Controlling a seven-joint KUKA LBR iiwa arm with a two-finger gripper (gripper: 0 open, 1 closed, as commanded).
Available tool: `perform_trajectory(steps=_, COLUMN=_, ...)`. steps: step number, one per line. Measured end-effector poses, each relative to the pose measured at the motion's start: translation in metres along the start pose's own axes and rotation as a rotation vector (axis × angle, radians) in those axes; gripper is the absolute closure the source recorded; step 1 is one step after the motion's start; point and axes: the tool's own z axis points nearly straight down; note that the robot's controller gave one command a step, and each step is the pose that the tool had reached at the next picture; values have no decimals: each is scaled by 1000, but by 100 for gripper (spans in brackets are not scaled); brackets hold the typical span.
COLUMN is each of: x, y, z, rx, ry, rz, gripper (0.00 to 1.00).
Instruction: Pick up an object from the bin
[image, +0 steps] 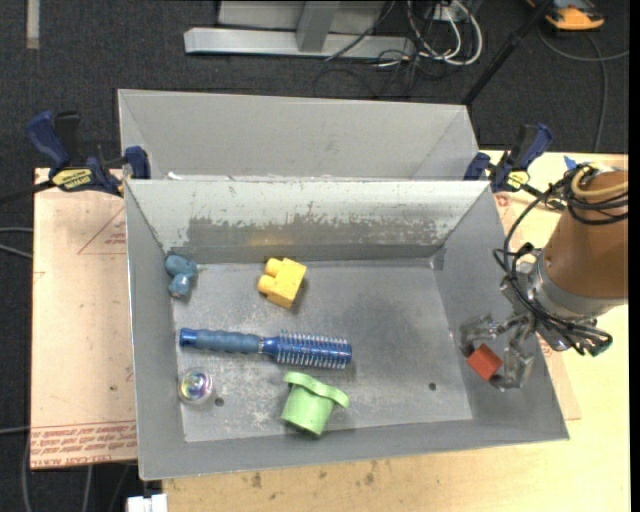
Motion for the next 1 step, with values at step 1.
perform_trajectory(steps=1, x=-2, y=0, z=-19, rx=0, ry=1, rz=2, gripper=100)
